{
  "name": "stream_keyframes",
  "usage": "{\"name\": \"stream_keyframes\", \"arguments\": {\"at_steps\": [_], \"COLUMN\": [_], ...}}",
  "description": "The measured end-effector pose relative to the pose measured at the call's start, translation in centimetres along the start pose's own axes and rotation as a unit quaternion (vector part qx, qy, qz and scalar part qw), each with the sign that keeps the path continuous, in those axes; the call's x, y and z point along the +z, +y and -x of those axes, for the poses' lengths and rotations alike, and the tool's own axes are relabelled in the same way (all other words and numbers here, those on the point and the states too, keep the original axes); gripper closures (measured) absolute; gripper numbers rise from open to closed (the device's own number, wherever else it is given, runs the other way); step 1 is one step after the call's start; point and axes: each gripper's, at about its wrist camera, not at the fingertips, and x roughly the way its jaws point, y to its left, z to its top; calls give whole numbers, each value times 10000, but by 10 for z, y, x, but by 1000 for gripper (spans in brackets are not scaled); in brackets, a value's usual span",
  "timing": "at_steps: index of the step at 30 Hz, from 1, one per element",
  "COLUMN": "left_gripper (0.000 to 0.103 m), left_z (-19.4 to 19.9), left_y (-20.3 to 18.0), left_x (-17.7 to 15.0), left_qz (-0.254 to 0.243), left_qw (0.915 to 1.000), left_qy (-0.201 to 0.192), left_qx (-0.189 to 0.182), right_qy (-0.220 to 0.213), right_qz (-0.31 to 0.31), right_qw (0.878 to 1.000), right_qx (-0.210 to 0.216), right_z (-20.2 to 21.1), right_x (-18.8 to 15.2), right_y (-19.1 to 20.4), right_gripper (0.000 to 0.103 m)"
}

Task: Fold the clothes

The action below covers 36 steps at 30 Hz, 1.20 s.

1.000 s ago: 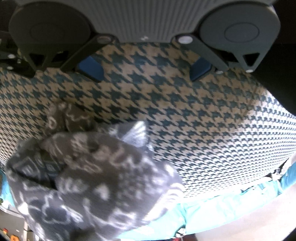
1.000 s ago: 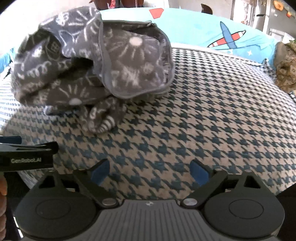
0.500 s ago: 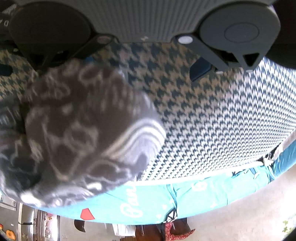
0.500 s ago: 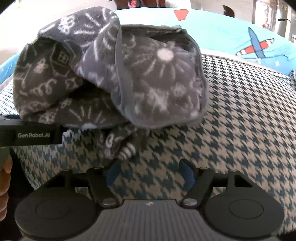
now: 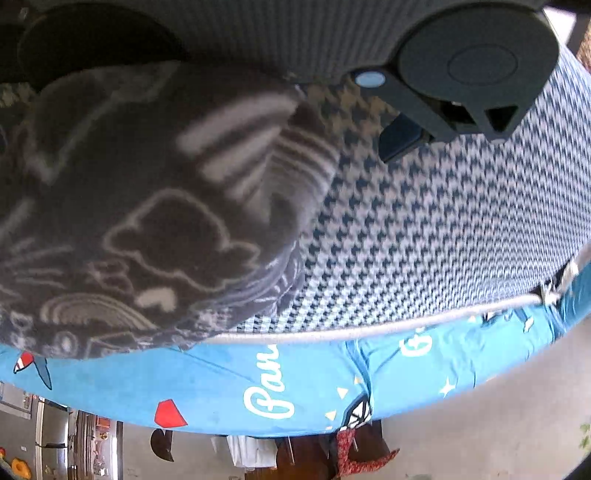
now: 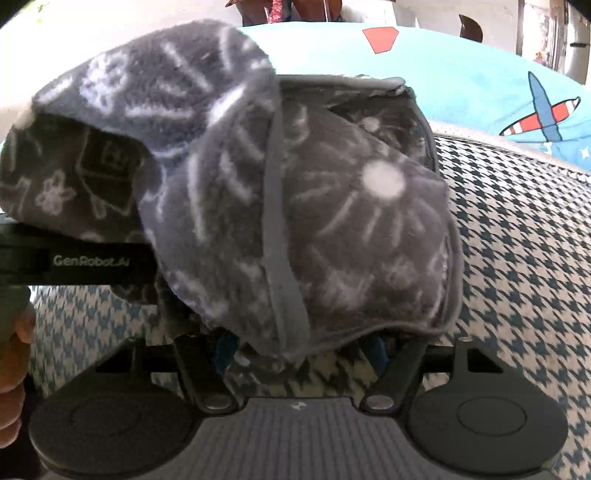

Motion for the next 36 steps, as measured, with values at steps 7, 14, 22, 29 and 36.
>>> {"name": "stream_keyframes", "arguments": {"at_steps": [7, 14, 22, 29, 36], "left_gripper": [0, 0, 0, 0, 0], "left_z": [-11, -55, -81, -92, -103], "left_y": [-20, -24, -13, -7, 8], "left_x": [18, 62, 90, 110, 129], "left_qz": [-52, 25, 258, 306, 658], "left_qw": [9999, 9994, 9983, 9964, 9939], "left_qy": [-47, -131, -277, -525, -569], "left_qx": [126, 306, 443, 592, 682], "right_qy": [-77, -239, -462, -589, -825], "right_qz": [-219, -427, -535, -529, -207], "right_qw": [9997, 9985, 9971, 9963, 9958], "right_qx": [111, 238, 264, 348, 341], "right_z": [-26, -50, -75, -92, -106], "right_x": [25, 46, 65, 82, 92], "right_y": [0, 4, 9, 11, 22], "right_gripper": [33, 33, 31, 31, 30]}}
